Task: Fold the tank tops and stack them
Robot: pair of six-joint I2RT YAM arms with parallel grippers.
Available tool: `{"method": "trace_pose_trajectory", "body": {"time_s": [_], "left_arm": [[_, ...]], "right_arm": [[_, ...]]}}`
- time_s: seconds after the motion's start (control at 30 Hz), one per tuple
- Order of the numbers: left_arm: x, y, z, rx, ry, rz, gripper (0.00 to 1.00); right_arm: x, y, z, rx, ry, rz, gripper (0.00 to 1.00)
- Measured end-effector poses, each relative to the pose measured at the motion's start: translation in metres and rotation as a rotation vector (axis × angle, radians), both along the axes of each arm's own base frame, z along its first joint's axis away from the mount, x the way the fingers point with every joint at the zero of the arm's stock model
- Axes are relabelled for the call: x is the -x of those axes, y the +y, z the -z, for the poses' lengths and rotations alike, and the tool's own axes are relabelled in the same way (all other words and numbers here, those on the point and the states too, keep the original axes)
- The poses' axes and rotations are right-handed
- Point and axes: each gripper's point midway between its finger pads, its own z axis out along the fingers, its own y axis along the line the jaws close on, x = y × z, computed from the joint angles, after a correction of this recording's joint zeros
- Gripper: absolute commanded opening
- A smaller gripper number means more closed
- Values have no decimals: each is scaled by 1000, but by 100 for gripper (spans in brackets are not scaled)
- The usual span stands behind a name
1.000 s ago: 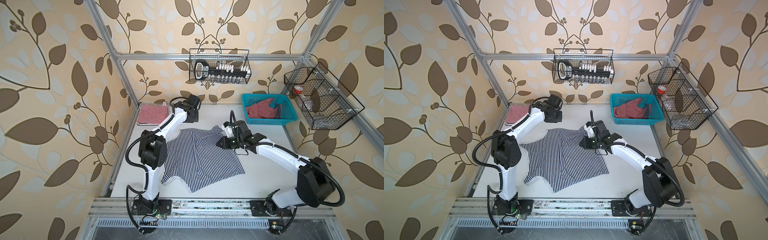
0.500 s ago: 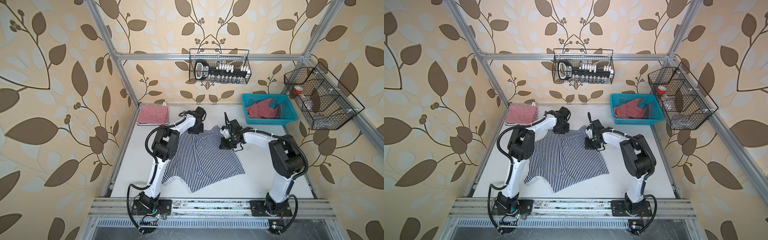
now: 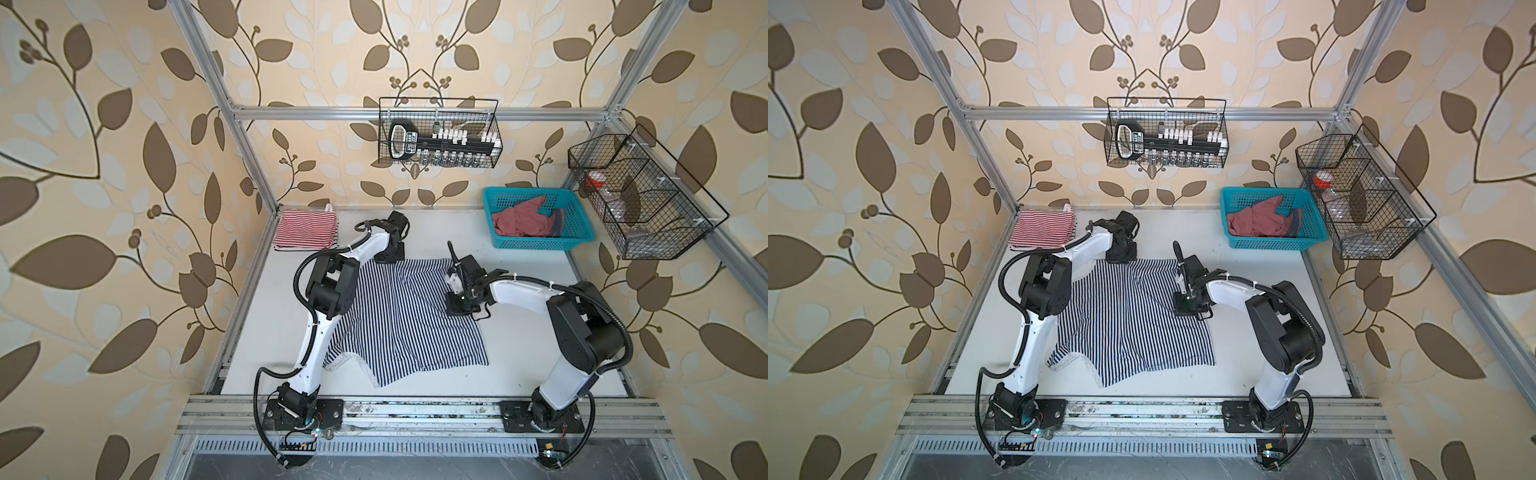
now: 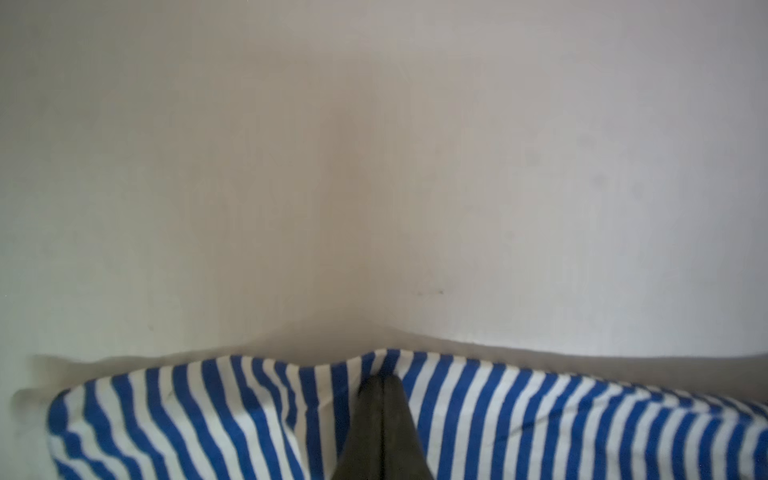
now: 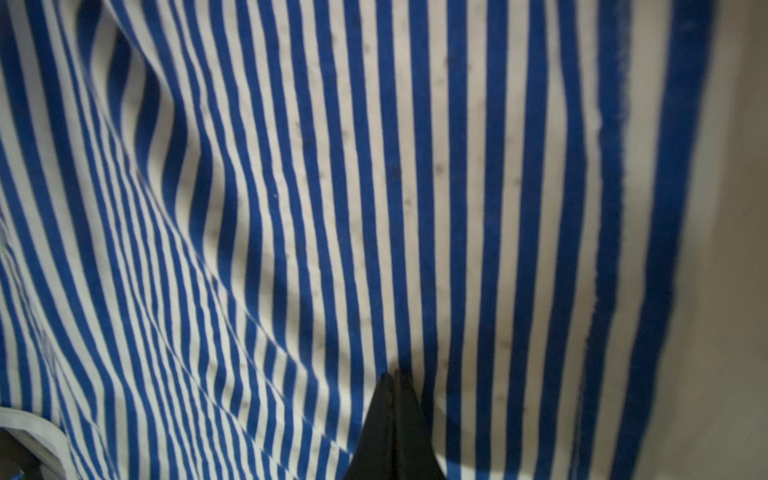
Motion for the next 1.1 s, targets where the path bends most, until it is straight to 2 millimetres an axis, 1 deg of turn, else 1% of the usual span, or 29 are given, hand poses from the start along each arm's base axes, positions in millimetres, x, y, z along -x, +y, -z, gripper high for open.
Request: {"method": "trace_pose_trajectory", "body": {"time_s": [0.13, 0.23, 0.33, 0.4, 0.47, 0.53, 0.57, 0.63, 0.67, 0.73, 0.77, 0.8, 0.83, 0.87, 0.9, 0.93, 1.0, 1.03, 1.07, 1.1], "left_arm": [[-10, 7, -1, 22, -10, -20, 0], [-13, -2, -2, 67, -5, -4, 0], [-17, -19, -5, 98, -15, 33, 0], [-20, -36, -7, 103, -32, 79, 0], [-17, -53, -9, 110, -40, 122, 0], [-11, -71, -14, 121, -46, 171, 0], [-10, -76, -15, 123, -48, 183, 0], [-5, -88, -20, 119, -58, 223, 1], [-2, -89, -23, 111, -60, 231, 2], [3, -82, -34, 82, -69, 236, 4], [6, -74, -45, 61, -77, 228, 5], [7, -65, -59, 41, -95, 215, 5], [10, -54, -78, 21, -123, 198, 6], [13, -47, -92, 11, -147, 186, 6], [19, -35, -113, -2, -176, 168, 6], [24, -24, -130, -9, -201, 152, 5], [37, -2, -161, -26, -249, 113, 2], [44, 8, -171, -31, -264, 94, 1], [51, 16, -176, -37, -267, 77, 0], [58, 25, -177, -44, -263, 61, 0]], "right_arm": [[19, -9, 0, 30, -6, 27, 0], [30, -13, 1, 20, -8, 54, 0], [37, -15, 1, 1, -15, 79, 0], [40, -15, 1, -17, -16, 94, 0], [41, -16, 1, -26, -13, 103, 0], [41, -16, 0, -35, -9, 111, 3], [42, -16, 0, -39, -4, 113, 2], [44, -20, -2, -30, 14, 119, 6], [44, -22, -5, -23, 24, 123, 7], [32, -26, -20, -21, 19, 136, 9], [17, -25, -35, -34, -13, 141, 11], [1, -24, -50, -50, -52, 144, 11], [-16, -22, -66, -65, -93, 144, 11], [-30, -21, -78, -77, -124, 144, 11], [-47, -19, -90, -91, -157, 141, 11], [-61, -17, -97, -101, -177, 136, 11], [-84, -14, -98, -112, -182, 124, 9], [-93, -12, -94, -116, -173, 116, 9], [-101, -12, -86, -116, -158, 112, 8], [-106, -12, -78, -115, -138, 107, 7]]}}
